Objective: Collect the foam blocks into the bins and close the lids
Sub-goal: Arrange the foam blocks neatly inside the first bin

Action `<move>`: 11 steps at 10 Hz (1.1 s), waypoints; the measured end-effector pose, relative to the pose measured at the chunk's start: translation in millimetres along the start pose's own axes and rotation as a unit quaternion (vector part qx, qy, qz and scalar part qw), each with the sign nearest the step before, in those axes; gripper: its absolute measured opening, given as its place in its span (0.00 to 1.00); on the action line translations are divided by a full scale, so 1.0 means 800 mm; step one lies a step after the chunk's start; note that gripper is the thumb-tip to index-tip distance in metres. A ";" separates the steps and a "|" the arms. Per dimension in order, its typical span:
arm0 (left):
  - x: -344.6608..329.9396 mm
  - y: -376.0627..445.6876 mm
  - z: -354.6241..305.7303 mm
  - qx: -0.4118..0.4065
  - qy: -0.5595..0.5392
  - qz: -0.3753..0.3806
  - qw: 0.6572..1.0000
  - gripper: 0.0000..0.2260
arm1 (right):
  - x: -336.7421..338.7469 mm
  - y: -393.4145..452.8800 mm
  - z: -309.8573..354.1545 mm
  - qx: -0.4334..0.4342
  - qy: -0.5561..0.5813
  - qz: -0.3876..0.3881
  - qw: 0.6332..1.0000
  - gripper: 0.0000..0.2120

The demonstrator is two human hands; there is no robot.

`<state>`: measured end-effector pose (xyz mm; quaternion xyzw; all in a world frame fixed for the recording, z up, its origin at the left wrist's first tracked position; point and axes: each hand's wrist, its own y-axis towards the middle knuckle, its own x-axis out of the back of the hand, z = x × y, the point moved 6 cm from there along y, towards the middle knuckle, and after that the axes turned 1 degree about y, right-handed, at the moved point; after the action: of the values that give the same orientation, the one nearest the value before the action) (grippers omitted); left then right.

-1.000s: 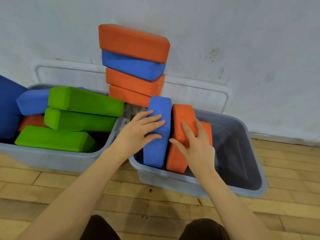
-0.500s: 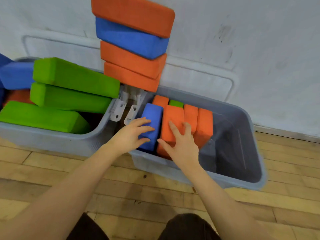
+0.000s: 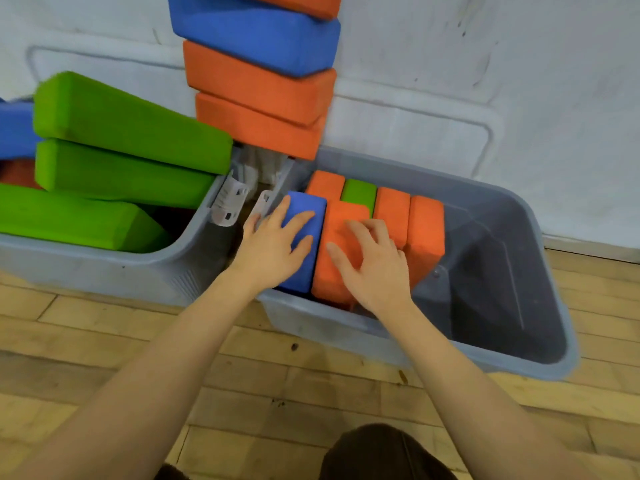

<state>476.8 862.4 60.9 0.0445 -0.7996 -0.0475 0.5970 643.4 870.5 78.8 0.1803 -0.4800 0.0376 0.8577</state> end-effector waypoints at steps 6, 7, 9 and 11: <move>-0.030 0.017 0.015 0.071 0.070 0.070 0.993 0.24 | -0.071 0.021 -0.034 -0.033 -0.080 0.218 0.972 0.36; -0.032 0.018 0.018 0.057 0.092 0.082 0.991 0.24 | -0.084 0.024 -0.051 -0.067 -0.071 0.182 0.978 0.26; -0.035 0.017 -0.001 0.050 0.100 0.060 0.992 0.25 | -0.082 0.058 -0.050 -0.039 -0.041 0.131 0.990 0.21; -0.027 0.030 -0.016 0.043 0.140 0.005 0.989 0.32 | -0.096 0.102 -0.067 0.022 -0.053 0.158 0.986 0.20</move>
<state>495.1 888.6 47.5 0.0722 -0.7097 -0.0033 0.7007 626.0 973.1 11.5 0.1225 -0.5460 0.1734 0.8104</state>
